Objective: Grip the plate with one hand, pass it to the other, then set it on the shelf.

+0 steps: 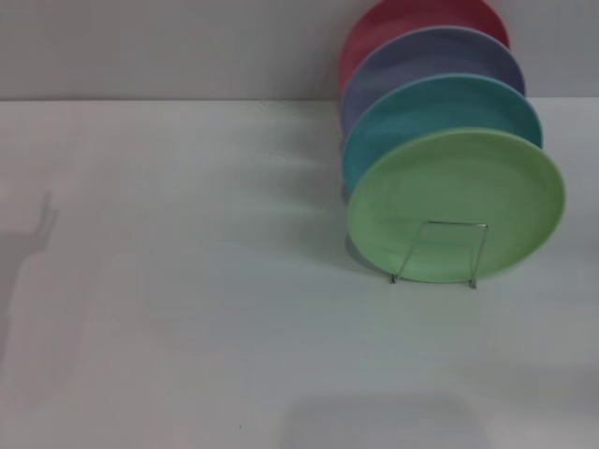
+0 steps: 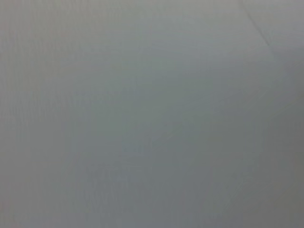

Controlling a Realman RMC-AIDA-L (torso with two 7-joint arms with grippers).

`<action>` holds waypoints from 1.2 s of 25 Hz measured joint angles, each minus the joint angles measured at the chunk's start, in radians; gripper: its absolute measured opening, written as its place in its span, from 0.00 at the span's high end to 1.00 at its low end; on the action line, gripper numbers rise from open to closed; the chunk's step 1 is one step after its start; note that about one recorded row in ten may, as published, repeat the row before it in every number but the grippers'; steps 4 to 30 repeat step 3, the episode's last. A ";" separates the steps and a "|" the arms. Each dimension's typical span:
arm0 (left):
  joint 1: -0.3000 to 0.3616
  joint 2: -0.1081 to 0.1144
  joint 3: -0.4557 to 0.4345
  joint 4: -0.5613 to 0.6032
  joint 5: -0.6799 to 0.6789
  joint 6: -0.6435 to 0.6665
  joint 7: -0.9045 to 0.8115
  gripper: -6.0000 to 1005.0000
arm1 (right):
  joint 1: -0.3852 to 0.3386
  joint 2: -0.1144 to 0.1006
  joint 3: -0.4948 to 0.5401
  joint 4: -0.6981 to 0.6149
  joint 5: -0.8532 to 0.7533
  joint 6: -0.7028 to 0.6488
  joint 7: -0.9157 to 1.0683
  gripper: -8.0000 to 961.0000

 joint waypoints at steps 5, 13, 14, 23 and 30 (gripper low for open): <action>-0.001 0.000 -0.014 -0.008 -0.001 -0.002 0.000 0.14 | 0.020 -0.002 -0.001 -0.002 -0.003 0.019 0.000 0.25; -0.001 0.000 -0.014 -0.008 -0.001 -0.002 0.000 0.14 | 0.020 -0.002 -0.001 -0.002 -0.003 0.019 0.000 0.25; -0.001 0.000 -0.014 -0.008 -0.001 -0.002 0.000 0.14 | 0.020 -0.002 -0.001 -0.002 -0.003 0.019 0.000 0.25; -0.001 0.000 -0.014 -0.008 -0.001 -0.002 0.000 0.14 | 0.020 -0.002 -0.001 -0.002 -0.003 0.019 0.000 0.25; -0.001 0.000 -0.014 -0.008 -0.001 -0.002 0.000 0.14 | 0.020 -0.002 -0.001 -0.002 -0.003 0.019 0.000 0.25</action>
